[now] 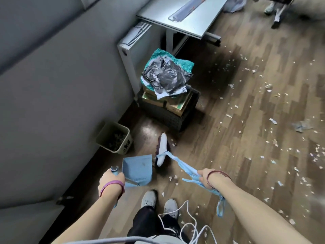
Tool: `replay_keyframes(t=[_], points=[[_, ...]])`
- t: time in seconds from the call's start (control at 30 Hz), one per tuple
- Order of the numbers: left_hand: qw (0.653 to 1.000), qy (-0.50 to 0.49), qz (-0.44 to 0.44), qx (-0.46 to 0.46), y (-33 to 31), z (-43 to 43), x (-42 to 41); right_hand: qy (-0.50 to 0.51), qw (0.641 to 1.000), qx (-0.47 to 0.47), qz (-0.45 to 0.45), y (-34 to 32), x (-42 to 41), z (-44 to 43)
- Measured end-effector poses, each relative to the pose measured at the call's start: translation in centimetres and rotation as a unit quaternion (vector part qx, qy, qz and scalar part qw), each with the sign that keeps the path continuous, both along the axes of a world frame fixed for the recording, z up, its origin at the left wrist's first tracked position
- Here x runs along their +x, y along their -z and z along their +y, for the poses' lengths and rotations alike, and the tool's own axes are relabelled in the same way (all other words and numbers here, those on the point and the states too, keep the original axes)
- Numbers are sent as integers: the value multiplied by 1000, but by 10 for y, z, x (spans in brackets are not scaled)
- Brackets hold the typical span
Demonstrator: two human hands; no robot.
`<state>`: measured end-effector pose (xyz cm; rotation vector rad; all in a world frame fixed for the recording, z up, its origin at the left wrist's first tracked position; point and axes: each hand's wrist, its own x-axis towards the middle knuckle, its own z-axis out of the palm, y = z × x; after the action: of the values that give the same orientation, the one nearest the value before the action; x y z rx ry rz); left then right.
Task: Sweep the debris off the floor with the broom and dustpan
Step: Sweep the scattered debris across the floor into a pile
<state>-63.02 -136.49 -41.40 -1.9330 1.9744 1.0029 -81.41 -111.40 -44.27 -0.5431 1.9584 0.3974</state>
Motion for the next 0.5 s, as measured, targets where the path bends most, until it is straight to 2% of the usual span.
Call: replay_keyframes(t=[0.13,0.27,0.5], points=[[999,33,-1,4,4,-14,-5,-1,1000,-12,-9,9,-8,-37],[997,64,19,45,17,-35,-7,-1,1000,-18,-20,24,-13,-74],[994,34,48,89,32,-57,-24,26,998,-1,-49,44,-28,-94]])
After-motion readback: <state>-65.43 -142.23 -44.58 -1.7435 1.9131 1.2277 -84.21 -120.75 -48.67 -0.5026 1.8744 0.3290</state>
